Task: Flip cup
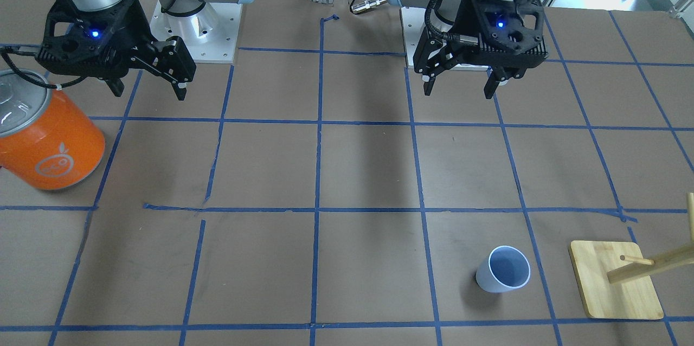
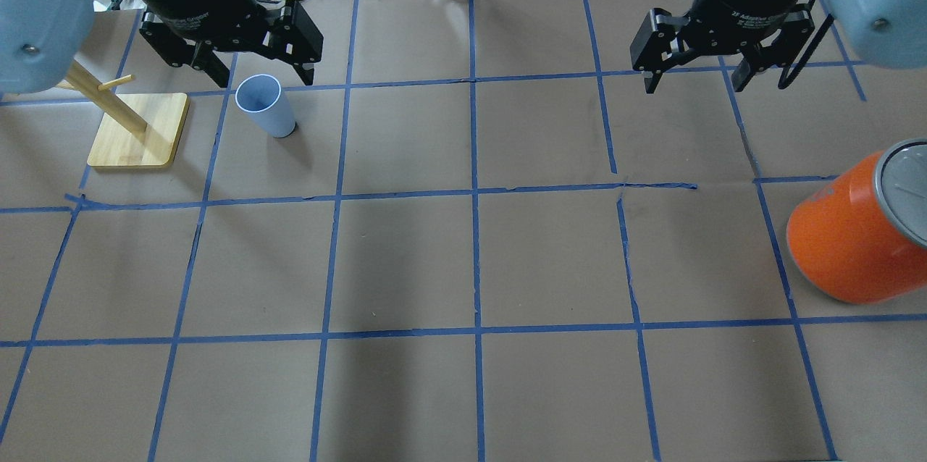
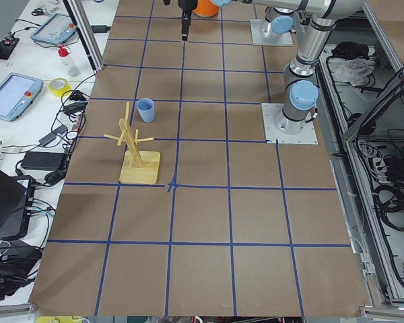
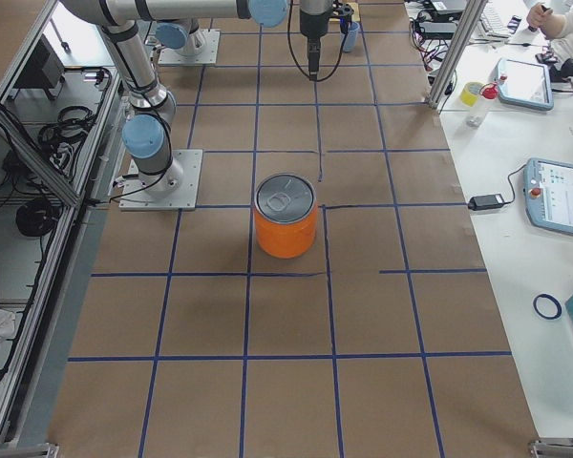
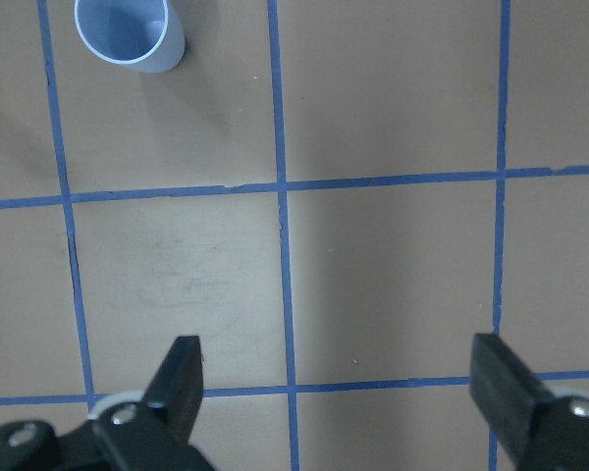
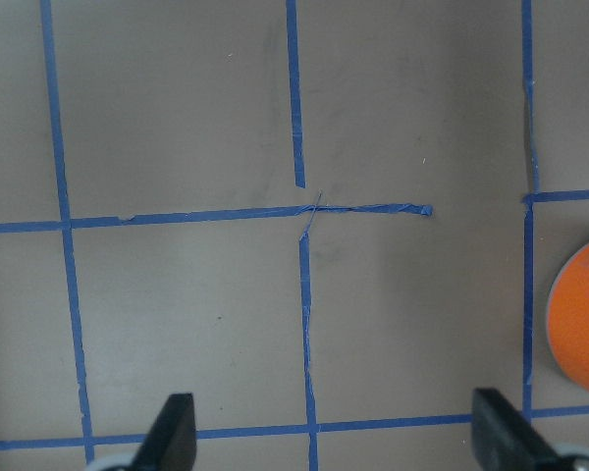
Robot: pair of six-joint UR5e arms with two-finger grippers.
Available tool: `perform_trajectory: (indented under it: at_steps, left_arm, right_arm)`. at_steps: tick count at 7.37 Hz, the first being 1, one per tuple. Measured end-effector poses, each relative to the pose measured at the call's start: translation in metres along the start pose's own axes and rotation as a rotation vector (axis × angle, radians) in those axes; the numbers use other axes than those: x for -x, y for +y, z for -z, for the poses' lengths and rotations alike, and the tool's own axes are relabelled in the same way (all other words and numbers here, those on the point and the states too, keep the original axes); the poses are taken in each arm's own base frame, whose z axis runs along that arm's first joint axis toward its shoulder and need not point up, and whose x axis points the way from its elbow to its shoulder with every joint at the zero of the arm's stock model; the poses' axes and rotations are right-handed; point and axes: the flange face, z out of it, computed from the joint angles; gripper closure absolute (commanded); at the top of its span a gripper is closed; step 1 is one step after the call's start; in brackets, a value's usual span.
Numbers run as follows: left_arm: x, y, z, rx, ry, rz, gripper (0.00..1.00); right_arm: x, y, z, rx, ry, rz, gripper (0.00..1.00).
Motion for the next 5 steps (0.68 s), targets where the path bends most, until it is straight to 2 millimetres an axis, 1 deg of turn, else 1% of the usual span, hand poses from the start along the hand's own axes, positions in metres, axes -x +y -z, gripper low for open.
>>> perform_trajectory:
  at_steps: [5]
  left_arm:
    - [0.0029,0.0041,0.0028,0.004,-0.003,0.006,0.00]
  right_arm:
    - [-0.0002,0.0016,0.0023,-0.004,0.001,0.000,0.00]
